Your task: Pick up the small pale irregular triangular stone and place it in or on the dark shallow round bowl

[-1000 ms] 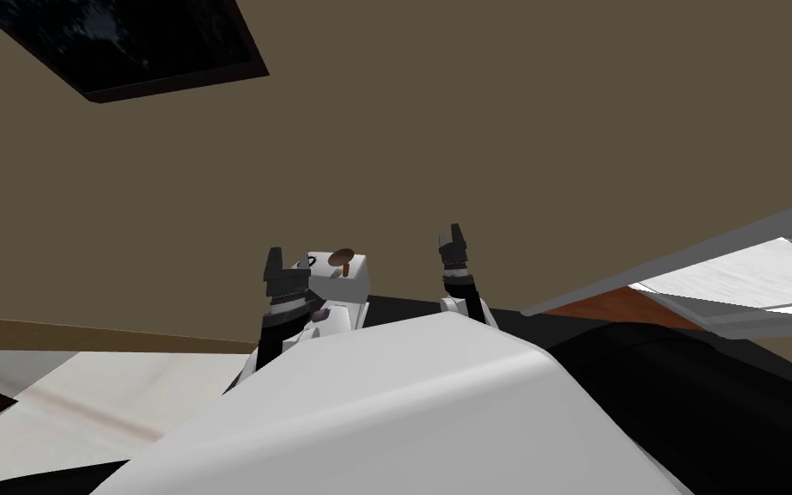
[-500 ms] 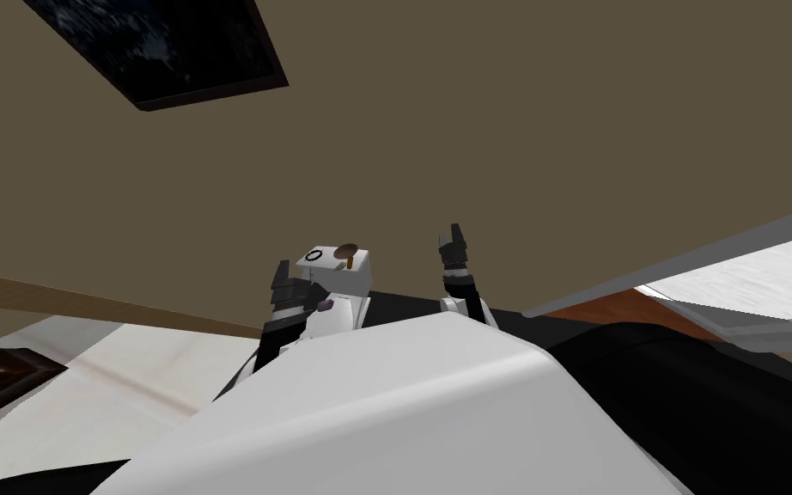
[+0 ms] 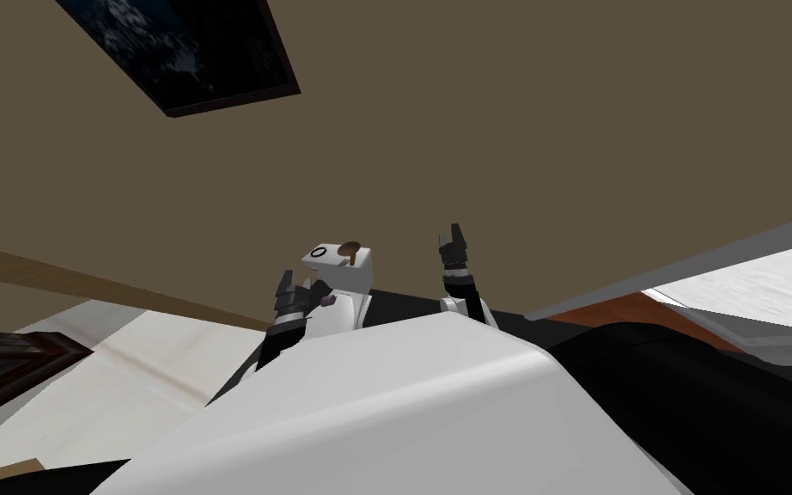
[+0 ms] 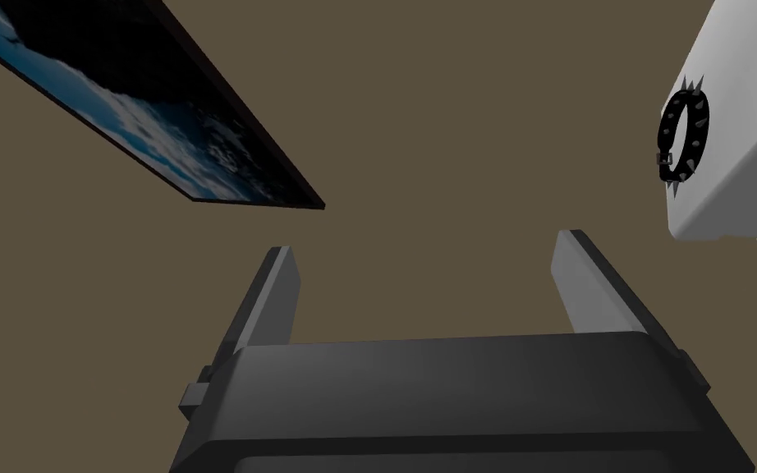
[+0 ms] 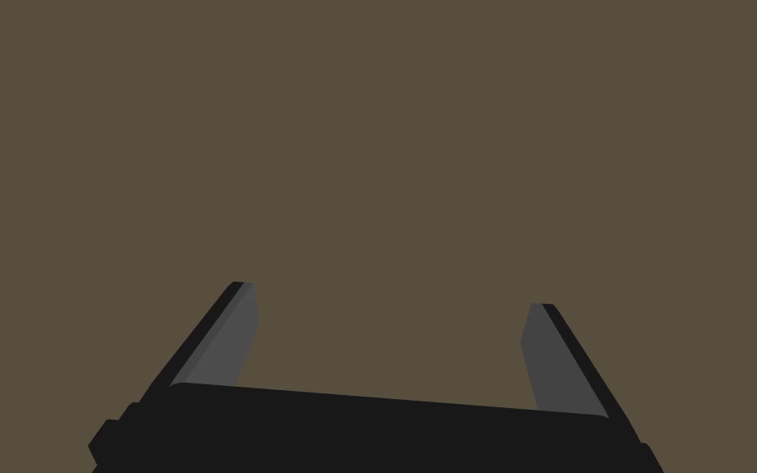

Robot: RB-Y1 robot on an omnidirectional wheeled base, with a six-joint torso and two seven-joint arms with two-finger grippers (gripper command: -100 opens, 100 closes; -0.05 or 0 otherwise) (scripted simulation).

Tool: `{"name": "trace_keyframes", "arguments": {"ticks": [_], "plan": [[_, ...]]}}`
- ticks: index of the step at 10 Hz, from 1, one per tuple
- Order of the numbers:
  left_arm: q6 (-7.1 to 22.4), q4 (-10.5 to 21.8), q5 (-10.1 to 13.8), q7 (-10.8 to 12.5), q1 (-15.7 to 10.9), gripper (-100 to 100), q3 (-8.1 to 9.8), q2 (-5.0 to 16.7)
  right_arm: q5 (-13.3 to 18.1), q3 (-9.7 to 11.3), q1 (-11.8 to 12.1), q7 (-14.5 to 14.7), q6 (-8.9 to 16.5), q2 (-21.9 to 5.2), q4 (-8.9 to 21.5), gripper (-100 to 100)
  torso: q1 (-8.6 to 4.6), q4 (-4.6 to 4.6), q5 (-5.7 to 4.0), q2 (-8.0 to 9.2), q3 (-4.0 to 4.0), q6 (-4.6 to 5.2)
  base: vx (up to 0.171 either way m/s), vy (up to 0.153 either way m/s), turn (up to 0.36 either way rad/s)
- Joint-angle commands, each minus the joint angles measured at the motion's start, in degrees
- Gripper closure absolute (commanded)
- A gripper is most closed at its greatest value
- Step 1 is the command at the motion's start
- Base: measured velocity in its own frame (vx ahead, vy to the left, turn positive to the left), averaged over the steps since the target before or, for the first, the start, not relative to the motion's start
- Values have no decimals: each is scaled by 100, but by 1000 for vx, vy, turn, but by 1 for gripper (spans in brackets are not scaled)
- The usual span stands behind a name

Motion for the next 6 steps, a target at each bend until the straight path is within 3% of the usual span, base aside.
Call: {"name": "trace_keyframes", "arguments": {"ticks": [1, 6], "plan": [[153, 178, 62, 52, -37, -100, 66, 14, 0, 0, 0, 0, 0, 0, 0, 0, 0, 0, 0, 0, 0, 0, -13, -13, 52], [487, 676, 220, 131, -115, -100, 126, -44, 0, 0, 1, 0, 0, 0, 0, 0, -7, -6, -2, -27, -16, 1, 29, -21, 38]]}}
